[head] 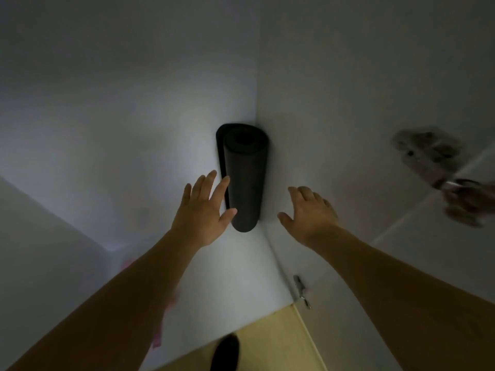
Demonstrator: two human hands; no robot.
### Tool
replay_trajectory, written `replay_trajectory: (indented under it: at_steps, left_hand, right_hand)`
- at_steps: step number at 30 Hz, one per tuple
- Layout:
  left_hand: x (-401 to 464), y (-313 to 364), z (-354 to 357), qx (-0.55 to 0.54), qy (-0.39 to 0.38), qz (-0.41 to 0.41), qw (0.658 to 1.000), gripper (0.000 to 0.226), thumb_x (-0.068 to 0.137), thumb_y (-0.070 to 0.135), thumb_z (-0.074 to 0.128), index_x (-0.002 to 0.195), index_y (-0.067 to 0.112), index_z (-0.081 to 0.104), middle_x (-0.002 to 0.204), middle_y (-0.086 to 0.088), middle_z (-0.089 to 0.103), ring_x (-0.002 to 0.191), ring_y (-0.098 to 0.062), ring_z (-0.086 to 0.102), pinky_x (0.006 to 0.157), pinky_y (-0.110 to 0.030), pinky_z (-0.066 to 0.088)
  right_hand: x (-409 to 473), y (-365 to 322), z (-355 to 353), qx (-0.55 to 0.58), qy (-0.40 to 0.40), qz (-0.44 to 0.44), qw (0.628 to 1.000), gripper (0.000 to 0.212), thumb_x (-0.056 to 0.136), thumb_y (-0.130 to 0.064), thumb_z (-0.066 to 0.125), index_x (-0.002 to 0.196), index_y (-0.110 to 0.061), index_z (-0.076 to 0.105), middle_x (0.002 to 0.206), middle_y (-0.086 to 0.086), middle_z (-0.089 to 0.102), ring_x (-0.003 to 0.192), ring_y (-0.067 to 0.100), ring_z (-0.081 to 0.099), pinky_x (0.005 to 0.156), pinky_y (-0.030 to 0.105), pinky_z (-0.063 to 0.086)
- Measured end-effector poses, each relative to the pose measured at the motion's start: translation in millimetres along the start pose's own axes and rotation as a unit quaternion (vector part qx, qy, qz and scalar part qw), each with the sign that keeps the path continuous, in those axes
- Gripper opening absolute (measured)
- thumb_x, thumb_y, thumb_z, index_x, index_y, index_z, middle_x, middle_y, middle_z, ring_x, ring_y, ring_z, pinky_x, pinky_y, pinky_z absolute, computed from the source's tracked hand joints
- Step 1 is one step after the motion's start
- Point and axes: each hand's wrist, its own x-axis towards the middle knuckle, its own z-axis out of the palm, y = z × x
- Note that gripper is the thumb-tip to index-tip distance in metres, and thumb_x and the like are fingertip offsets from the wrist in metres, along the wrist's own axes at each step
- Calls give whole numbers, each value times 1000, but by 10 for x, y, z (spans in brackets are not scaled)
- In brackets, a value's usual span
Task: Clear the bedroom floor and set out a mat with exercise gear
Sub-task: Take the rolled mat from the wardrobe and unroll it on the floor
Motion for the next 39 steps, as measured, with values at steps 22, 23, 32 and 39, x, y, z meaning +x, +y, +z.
replay_trajectory:
  at_steps: [22, 23, 32, 39]
  left_hand:
    - [2721, -1271, 881, -243, -4, -74, 967, 66, 100, 40, 43, 155, 19, 12, 162, -4, 12, 150, -21, 7, 118, -38, 17]
    - [2758, -1255, 884, -264, -3, -75, 962, 66, 100, 42, 41, 155, 21, 12, 162, -3, 11, 150, -19, 8, 118, -37, 16]
    - [2975, -1135, 898, -311, -28, -27, 950, 67, 98, 43, 45, 154, 21, 15, 158, -2, 16, 144, -19, 17, 111, -25, 21]
    - [3041, -1180, 888, -331, -102, -64, 936, 43, 92, 47, 54, 127, 22, 51, 124, 2, 41, 108, -14, 53, 85, -23, 40]
  right_hand:
    - [3539, -311, 387, 135, 124, -70, 981, 70, 86, -19, 62, 146, -6, 29, 146, 17, 33, 134, 32, 33, 112, 32, 26]
    - [3618, -329, 395, 114, 95, -79, 986, 75, 85, -22, 63, 148, -6, 25, 146, 17, 33, 135, 33, 31, 112, 32, 24]
    - [3937, -306, 309, 171, -75, -81, 979, 42, 74, -17, 75, 110, -9, 52, 102, 8, 58, 94, 26, 59, 73, 31, 50]
    - [3900, -329, 484, 336, -109, -31, 935, 42, 72, -4, 74, 99, -14, 43, 84, 4, 53, 73, 18, 55, 54, 25, 40]
